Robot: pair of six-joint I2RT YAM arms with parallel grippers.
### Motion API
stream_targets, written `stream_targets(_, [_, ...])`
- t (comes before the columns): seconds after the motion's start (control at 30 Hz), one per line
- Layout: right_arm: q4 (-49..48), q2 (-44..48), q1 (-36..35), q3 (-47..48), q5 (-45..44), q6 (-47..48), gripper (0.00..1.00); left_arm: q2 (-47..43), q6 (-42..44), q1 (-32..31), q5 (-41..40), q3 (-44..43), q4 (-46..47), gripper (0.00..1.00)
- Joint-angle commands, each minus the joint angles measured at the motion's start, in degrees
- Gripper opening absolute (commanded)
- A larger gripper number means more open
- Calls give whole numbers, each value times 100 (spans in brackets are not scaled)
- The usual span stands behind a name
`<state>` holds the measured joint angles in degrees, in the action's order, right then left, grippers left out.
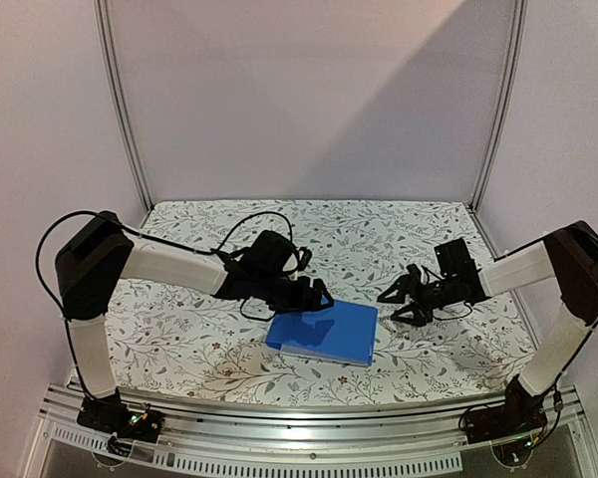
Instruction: Put the files into the folder
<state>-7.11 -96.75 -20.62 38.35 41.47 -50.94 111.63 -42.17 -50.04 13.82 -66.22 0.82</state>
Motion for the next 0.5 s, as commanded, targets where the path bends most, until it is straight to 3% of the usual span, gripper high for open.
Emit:
stream_targets(0.0, [695, 388, -132, 431, -799, 637, 70, 249, 6, -20, -346, -84, -701, 84])
stream_targets(0.27, [175, 145, -1013, 651, -467, 715, 66, 358, 16, 12, -306, -181, -762, 83])
stream_targets(0.47, [-928, -679, -1359, 641, 207, 199, 52, 148, 196, 11, -435, -217, -809, 82])
